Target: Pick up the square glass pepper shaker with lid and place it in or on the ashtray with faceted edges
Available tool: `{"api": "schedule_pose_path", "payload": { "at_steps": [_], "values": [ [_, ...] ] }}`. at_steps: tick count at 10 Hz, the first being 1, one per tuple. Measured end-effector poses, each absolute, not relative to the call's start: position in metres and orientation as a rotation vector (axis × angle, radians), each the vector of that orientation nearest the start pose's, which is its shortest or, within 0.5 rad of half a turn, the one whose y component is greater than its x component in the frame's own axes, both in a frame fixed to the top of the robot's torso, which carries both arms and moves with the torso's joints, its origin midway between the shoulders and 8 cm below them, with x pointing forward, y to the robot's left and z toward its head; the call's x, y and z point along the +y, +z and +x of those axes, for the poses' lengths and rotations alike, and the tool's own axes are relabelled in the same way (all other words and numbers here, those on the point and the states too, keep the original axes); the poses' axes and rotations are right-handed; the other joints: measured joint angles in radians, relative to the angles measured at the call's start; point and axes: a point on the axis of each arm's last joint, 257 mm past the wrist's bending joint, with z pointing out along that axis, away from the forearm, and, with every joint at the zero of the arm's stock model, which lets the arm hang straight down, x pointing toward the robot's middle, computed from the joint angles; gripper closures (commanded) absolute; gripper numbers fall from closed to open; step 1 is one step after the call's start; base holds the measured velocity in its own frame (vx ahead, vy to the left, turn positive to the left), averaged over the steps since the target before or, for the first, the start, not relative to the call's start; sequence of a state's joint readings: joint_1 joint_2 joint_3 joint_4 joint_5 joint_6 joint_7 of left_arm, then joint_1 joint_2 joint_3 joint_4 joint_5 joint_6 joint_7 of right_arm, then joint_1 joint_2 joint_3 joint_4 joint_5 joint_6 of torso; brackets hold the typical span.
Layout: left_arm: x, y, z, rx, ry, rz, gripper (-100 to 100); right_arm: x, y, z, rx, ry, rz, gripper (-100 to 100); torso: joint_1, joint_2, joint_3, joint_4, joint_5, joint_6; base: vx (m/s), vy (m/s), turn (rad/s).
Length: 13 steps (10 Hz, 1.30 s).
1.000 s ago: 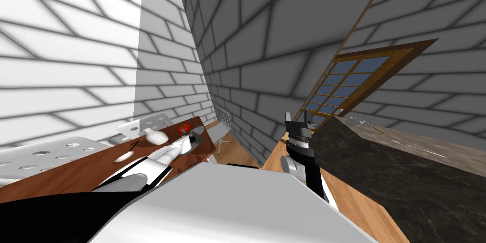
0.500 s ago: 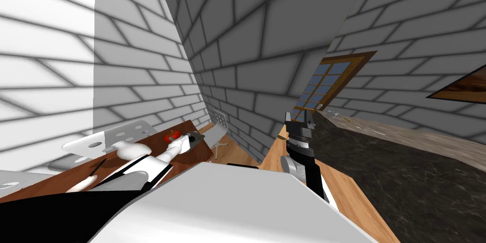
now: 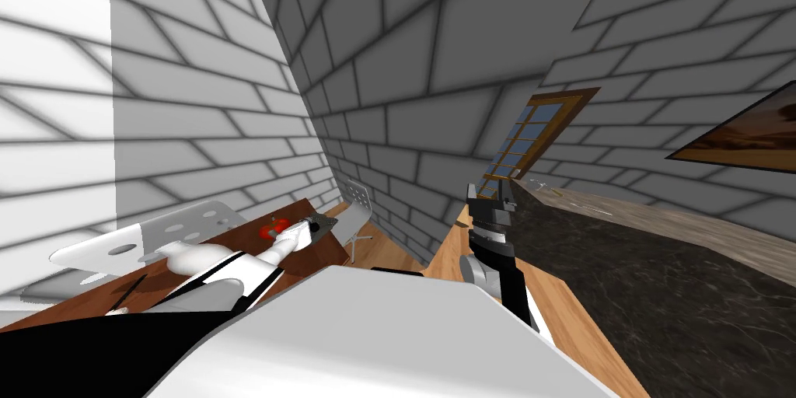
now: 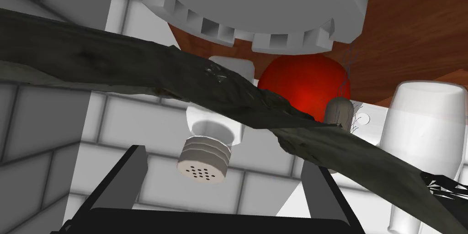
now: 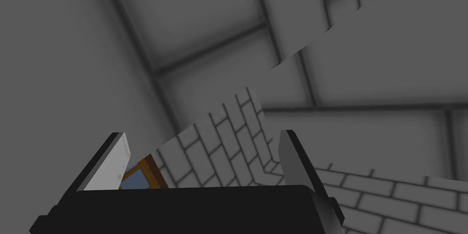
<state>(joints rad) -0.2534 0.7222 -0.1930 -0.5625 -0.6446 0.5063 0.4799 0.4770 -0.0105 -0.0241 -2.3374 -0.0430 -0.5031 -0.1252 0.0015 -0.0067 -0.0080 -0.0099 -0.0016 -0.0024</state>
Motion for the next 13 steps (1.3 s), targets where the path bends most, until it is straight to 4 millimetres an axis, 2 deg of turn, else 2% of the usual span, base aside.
{"api": "schedule_pose_path", "payload": {
  "at_steps": [1,2,3,6,8,13],
  "values": [
    [0.724,-0.394,0.354,1.710,0.600,-1.247,-100,-0.285,0.058,0.330,0.505,1.451,0.649,0,0.000,0.000,0.000,0.000,0.000,0.000,0.000,0.000,0.000],
    [0.724,-0.394,0.354,1.710,0.600,-1.247,0,-0.285,0.058,0.330,0.505,1.451,0.649,0,0.000,0.000,0.000,0.000,0.000,0.000,0.000,0.000,0.000],
    [0.724,-0.394,0.354,1.710,0.600,-1.247,-100,-0.285,0.058,0.330,0.505,1.451,0.649,0,0.000,0.000,0.000,0.000,0.000,0.000,-0.006,-0.024,-0.049],
    [0.745,-0.383,0.340,1.698,0.616,-1.270,-100,-0.285,0.058,0.330,0.504,1.451,0.649,0,-0.004,0.001,0.000,0.000,-0.001,0.000,-0.005,-0.057,-0.057],
    [0.752,-0.380,0.337,1.694,0.609,-1.276,-100,-0.285,0.058,0.330,0.505,1.451,0.649,0,-0.002,0.001,0.000,0.000,-0.001,0.000,-0.004,-0.022,-0.025],
    [0.791,-0.350,0.315,1.668,0.625,-1.304,-100,-0.285,0.058,0.330,0.504,1.451,0.649,0,-0.005,0.001,0.001,0.000,-0.001,0.000,-0.007,-0.063,-0.071]
  ]
}}
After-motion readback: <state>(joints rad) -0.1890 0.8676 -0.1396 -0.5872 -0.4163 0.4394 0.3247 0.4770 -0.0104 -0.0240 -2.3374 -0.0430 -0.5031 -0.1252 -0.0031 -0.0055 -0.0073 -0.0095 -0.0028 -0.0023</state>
